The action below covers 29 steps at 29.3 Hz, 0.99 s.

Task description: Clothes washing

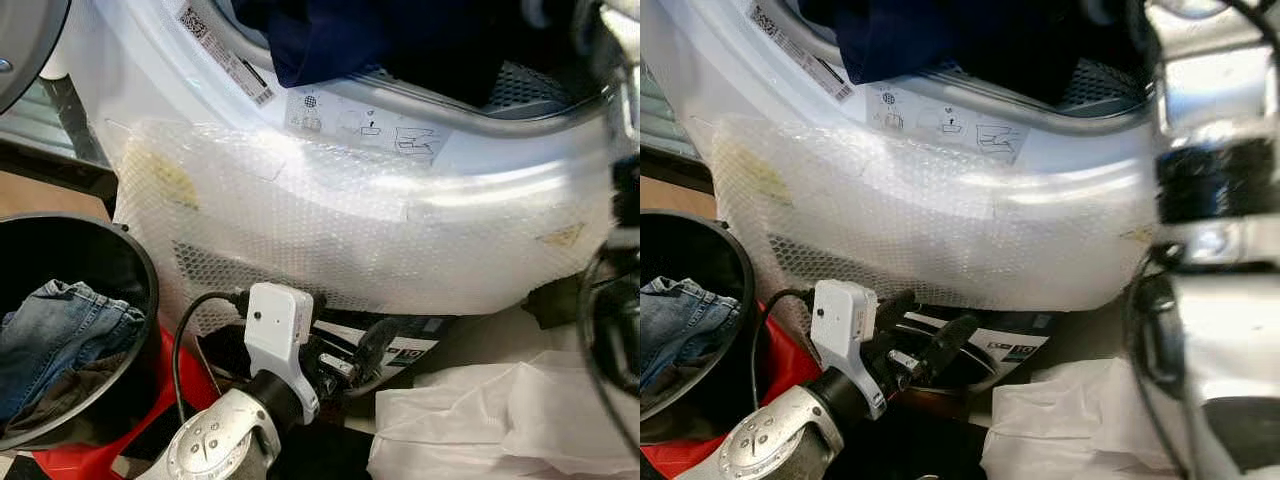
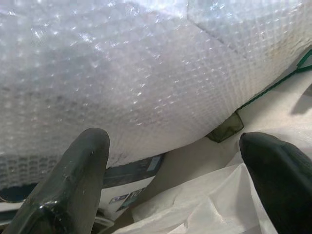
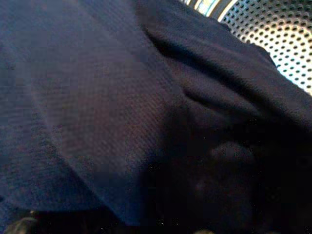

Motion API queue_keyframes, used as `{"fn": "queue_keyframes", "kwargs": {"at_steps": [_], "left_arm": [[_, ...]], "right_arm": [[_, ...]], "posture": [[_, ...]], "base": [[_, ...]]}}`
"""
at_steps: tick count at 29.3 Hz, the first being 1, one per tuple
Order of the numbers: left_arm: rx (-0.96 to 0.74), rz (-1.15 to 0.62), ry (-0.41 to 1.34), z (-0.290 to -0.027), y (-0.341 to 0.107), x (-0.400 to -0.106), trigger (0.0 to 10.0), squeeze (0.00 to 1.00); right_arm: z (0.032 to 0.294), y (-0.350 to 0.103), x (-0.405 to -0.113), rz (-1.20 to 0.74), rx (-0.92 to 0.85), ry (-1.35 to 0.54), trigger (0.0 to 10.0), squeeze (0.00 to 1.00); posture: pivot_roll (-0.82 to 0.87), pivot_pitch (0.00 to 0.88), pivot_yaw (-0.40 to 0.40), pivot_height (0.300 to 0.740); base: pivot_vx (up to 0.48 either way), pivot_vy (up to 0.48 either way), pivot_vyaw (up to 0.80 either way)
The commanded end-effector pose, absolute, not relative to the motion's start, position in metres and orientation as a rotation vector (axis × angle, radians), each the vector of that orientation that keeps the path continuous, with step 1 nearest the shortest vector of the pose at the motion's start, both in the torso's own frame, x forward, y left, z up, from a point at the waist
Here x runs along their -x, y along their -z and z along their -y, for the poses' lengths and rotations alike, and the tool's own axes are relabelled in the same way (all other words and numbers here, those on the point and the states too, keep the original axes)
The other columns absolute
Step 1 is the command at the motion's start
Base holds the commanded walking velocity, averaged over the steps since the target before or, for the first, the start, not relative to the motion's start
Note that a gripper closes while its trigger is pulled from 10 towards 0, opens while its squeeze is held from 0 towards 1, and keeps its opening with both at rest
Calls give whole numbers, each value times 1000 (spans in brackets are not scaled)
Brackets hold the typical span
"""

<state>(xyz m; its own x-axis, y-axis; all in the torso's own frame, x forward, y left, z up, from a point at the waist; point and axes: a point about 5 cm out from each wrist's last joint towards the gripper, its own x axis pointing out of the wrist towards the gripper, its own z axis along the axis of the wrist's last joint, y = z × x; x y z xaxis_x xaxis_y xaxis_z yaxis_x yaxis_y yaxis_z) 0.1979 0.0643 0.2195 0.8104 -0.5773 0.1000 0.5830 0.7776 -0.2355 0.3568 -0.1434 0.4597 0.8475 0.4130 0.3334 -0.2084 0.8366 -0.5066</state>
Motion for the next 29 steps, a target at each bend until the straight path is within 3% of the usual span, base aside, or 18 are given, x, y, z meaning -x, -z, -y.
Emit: {"fn": "queue_keyframes", "kwargs": {"at_steps": [1,10,18,19,29], "left_arm": [[278,23,653,-60,-219,-198,10000,0],[290,40,667,-57,-221,-202,10000,0],[295,51,686,-55,-221,-206,10000,0],[293,53,690,-55,-221,-207,10000,0],[295,58,692,-53,-221,-208,10000,0]], "right_arm": [[153,-468,-346,501,404,-288,10000,0],[156,-454,-318,501,311,-306,10000,0],[159,-445,-304,461,377,-343,10000,0],[156,-444,-303,460,361,-361,10000,1000],[139,-440,-306,429,327,-406,10000,1000]], "posture": [[-86,161,-215,740],[-97,141,-221,740],[-129,129,-205,740],[-132,130,-204,740],[-128,136,-208,740]], "base": [[0,0,0],[0,0,0],[0,0,0],[0,0,0],[0,0,0]]}}
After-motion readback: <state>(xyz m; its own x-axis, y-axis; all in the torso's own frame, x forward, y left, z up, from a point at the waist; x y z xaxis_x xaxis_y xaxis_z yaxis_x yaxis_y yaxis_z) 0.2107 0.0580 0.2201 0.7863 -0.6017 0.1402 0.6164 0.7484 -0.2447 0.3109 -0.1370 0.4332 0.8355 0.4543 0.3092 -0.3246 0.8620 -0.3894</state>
